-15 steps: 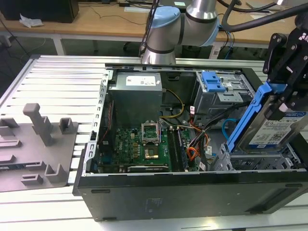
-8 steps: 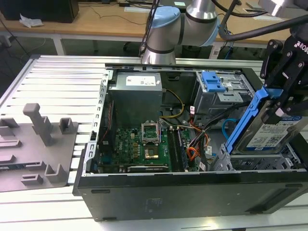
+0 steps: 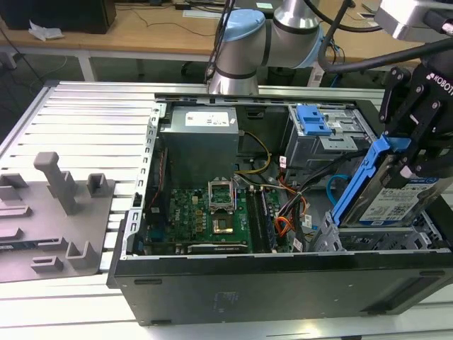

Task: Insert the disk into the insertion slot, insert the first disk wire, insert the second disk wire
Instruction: 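Insert the disk into the insertion slot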

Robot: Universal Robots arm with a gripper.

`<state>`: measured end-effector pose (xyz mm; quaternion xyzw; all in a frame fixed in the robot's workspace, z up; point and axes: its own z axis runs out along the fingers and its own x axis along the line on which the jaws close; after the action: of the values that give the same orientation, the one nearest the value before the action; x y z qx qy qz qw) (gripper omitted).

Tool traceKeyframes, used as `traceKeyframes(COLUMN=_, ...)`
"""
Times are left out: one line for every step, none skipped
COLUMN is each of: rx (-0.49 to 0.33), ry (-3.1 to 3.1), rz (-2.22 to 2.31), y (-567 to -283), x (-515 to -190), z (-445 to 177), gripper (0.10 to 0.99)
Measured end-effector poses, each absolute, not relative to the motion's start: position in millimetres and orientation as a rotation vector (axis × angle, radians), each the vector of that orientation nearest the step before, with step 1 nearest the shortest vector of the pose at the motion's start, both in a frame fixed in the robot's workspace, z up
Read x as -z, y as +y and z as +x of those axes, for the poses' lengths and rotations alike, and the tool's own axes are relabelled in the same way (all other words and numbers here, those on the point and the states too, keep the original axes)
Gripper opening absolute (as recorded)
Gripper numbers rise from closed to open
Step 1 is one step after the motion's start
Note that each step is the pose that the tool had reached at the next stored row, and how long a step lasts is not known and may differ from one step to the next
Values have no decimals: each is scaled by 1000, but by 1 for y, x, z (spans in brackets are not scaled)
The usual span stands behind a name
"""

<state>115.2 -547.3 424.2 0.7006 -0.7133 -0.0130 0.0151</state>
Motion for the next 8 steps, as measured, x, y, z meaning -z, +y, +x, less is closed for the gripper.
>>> traceKeyframes(rx=41, ry=-2220, rz=2180, y=-547, x=-423, z=115, gripper=365)
traceKeyframes(rx=41, ry=-2219, rz=2180, y=-547, x=-422, z=115, gripper=365)
traceKeyframes(rx=41, ry=-2219, rz=2180, y=-547, x=-421, z=115, gripper=365)
traceKeyframes(rx=40, ry=-2220, rz=2180, y=-547, x=-420, z=115, gripper=365)
traceKeyframes(rx=41, ry=-2219, rz=2180, y=-547, x=-419, z=115, gripper=365)
traceKeyframes(rx=41, ry=-2219, rz=2180, y=-547, x=-418, z=115, gripper=365)
traceKeyframes(rx=41, ry=-2220, rz=2180, y=-547, x=-417, z=115, gripper=365)
traceKeyframes(rx=41, ry=-2220, rz=2180, y=-547, x=-414, z=115, gripper=365)
